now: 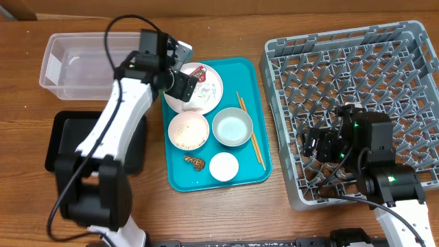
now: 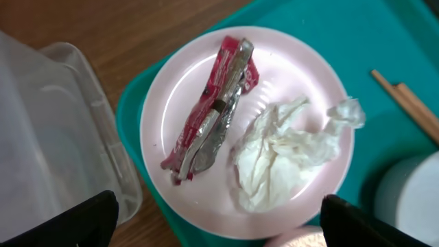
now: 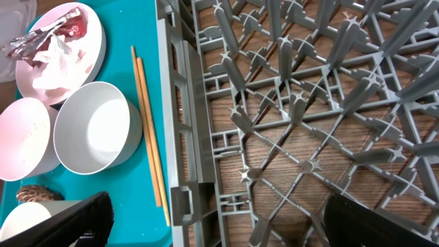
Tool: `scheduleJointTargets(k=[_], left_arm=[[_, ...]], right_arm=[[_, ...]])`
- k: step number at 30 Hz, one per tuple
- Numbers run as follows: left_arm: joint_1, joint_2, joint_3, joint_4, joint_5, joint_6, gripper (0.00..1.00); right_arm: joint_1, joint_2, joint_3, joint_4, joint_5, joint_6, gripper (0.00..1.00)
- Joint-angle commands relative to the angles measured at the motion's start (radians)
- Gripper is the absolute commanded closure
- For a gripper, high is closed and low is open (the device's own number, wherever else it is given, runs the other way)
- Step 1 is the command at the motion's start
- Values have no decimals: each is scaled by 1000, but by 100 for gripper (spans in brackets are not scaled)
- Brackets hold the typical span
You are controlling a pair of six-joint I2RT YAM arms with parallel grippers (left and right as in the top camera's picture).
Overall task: Sort waste into correct bins and load items into the dishwasher
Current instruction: 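Move the left gripper to the red wrapper on the pink plate, then grasp the red snack wrapper with the left gripper and lift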
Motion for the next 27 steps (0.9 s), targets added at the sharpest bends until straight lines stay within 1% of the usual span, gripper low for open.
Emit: scheduleJointTargets(k=[1, 6, 10, 16, 20, 21, 24, 27], left_arm=[[-7, 64, 26, 31, -49, 34, 5], [-7, 118, 26, 74, -69, 34, 6], [-7, 159, 26, 95, -104, 34, 10], [-7, 198, 26, 118, -105, 34, 15], [-7, 210, 26, 140, -105, 34, 29], [-7, 210, 26, 142, -105, 34, 36], [-7, 210, 26, 143, -105, 34, 47], [-7, 210, 26, 142, -104, 33, 51]], right_arm=[[-4, -6, 29, 3, -6, 4, 0], [-4, -6, 29, 3, -6, 4, 0], [-4, -6, 29, 2, -6, 4, 0], [-4, -6, 29, 3, -6, 4, 0], [-4, -6, 29, 3, -6, 4, 0], [-4, -6, 29, 3, -6, 4, 0], [-4, -6, 29, 3, -6, 4, 0], [-4, -6, 29, 2, -6, 4, 0]])
